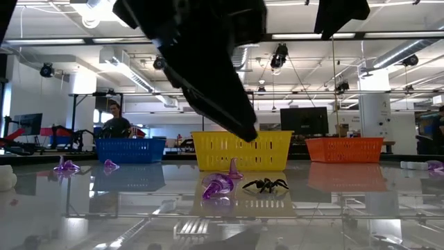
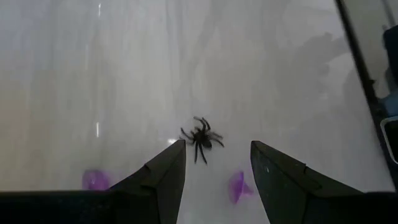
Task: Sort Halloween decoration
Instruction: Put the black spider toy into the blue bin
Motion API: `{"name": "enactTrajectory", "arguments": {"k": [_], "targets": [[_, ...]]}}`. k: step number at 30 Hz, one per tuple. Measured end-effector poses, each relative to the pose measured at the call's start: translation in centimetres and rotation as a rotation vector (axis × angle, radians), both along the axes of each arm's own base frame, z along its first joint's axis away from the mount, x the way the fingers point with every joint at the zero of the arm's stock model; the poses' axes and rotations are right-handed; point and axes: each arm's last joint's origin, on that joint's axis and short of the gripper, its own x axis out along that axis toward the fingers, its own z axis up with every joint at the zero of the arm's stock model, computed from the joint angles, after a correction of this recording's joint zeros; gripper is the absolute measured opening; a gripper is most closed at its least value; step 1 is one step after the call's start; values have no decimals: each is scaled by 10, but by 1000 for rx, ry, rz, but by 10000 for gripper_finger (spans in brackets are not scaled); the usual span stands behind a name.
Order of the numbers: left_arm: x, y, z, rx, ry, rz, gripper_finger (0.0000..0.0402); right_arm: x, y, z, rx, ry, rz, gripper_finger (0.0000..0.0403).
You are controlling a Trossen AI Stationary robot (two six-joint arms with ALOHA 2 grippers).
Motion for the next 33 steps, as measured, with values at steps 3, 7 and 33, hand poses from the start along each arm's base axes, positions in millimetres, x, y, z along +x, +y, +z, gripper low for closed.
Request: {"name": "enactTrajectory", "arguments": {"k": [3,7,33], "targets": [[12,-3,-2,26,59,6,164,0,0,0,0,0,0,160],[20,-6,-8,99,158,27,164,0,0,0,2,0,1,158],[33,-16,-35,87,212,1,152,0,1,0,9,5,6,157]]}}
